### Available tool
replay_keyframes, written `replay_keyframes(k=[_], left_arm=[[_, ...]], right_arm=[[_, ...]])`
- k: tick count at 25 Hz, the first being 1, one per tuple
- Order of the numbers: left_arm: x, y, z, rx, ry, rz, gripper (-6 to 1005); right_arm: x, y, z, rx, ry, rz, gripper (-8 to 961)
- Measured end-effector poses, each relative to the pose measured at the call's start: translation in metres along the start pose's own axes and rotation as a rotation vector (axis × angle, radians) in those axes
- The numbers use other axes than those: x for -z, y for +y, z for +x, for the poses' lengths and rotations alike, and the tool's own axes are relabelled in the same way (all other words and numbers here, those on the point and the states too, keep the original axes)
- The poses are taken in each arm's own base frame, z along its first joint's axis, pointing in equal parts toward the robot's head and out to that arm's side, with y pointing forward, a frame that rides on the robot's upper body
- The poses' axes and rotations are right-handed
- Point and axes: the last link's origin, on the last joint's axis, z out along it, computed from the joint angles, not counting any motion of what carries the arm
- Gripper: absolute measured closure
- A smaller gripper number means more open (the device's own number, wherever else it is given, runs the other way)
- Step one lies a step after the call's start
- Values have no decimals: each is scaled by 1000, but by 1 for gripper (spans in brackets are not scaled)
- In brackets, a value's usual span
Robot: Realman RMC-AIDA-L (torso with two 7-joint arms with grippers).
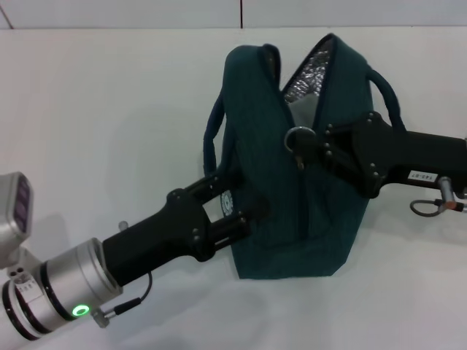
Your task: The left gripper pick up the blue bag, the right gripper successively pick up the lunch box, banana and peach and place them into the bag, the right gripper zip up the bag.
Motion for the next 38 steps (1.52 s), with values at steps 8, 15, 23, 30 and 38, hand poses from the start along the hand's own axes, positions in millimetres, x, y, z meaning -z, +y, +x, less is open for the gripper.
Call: replay_keyframes(k=[8,15,23,30,38], left_arm=[[-1,-1,-4,14,-16,18,283],[7,7,0,59,5,-36,304],[11,11,-8,43,6,-13,328],[-3,4,-11,19,-5,29,349],[-10,-2,-8,-7,-19,35,373]], right_arm=[[-7,0,-1,17,-2,-14,942],[-4,0,1,30,-8,5,942],[-6,2,-6,74,-101,8,941],[-11,4,-9,71,-129,-7,942],[-13,5,-3,61,-102,-10,942]])
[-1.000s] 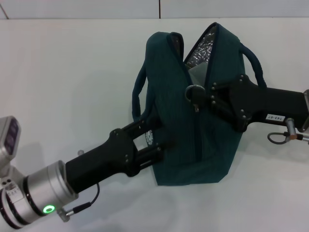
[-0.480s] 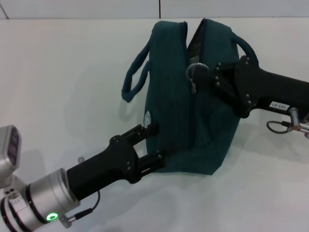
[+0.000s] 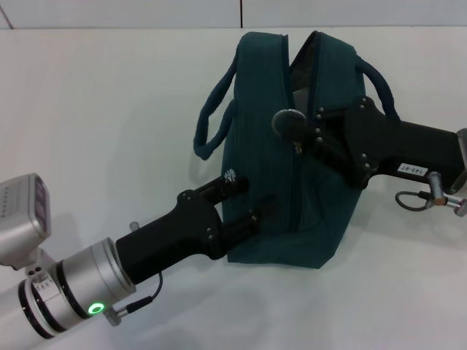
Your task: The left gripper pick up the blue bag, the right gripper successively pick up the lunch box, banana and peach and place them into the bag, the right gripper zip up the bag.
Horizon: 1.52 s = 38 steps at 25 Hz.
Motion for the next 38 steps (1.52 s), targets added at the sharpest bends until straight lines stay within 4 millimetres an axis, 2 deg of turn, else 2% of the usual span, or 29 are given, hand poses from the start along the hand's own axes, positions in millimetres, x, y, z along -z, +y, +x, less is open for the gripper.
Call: replay_keyframes(k=[8,11,16,22,30,38], left_arm=[[1,1,-4,-83,-24,1,397],[1,3,-7,-111,-38,-13,635],[1,6,-11,-134,-61,-34,885],[3,6,-13,-132,-70,-26,925],[8,8,-12,-142,-81,-58,924],[19,-2,8,-136,77,50,925]], right_arm=[[2,-1,-1,0,-11,17,942],[3,-4,-4,0,-41,39,941],[6,-8,-6,-11,-73,81,941],[19,-14,-9,-41,-163,191,941],[32,-19,-10,-49,-218,284,942],[38,2,-2,1,-208,219,941]])
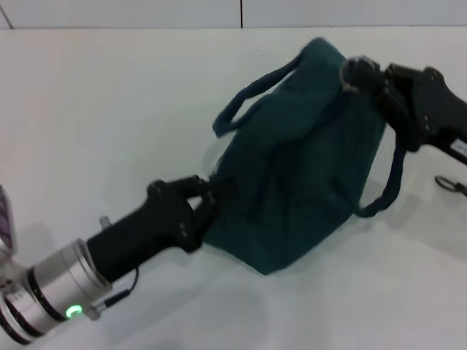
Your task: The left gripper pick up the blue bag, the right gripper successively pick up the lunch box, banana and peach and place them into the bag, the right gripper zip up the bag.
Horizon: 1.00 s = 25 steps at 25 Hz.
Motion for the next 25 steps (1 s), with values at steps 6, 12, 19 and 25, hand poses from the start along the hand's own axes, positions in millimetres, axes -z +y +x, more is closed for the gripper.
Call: replay_keyframes(k=[6,12,19,25], left_arm=[[-4,-15,16,33,39,23,855],[-10,-13,29,18,70,-57,730],[-18,-11,35,7,83,-108,694],[-25,-9,34,3,55,-146,696]], right_arm=[[3,9,6,3,13,-27,942],[3,4,10,1,33,8,941],[1,3,10,3,36,9,941],[0,2,9,5,33,7,941]])
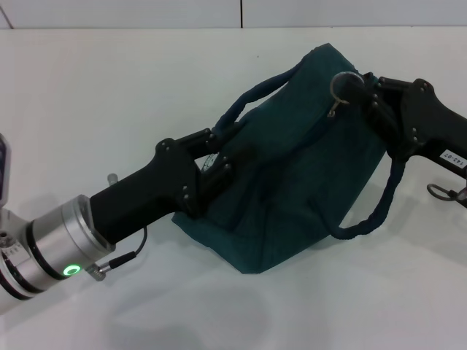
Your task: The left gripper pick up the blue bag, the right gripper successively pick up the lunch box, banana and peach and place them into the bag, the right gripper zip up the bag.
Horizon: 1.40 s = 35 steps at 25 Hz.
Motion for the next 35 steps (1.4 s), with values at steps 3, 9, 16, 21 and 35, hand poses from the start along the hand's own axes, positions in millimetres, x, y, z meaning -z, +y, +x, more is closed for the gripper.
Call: replay_keyframes(k=[3,9,16,21,35], left_arm=[[-1,0,0,-2,-4,-2,703],[-2,-1,-1,-13,-12,-2,712],[-2,-1,-1,-14,-13,-2,915],[1,-1,-1,-18,-16,2,936],[12,-1,-1,-36,-30,13,936]], right_arm=[[0,0,0,0,0,0,941],[0,0,0,1,-1,-1,941],[1,-1,-1,1,-7,9,940],[6,-6,-4,0,-28,55,940],[24,-31,0,58,-14,277,940]])
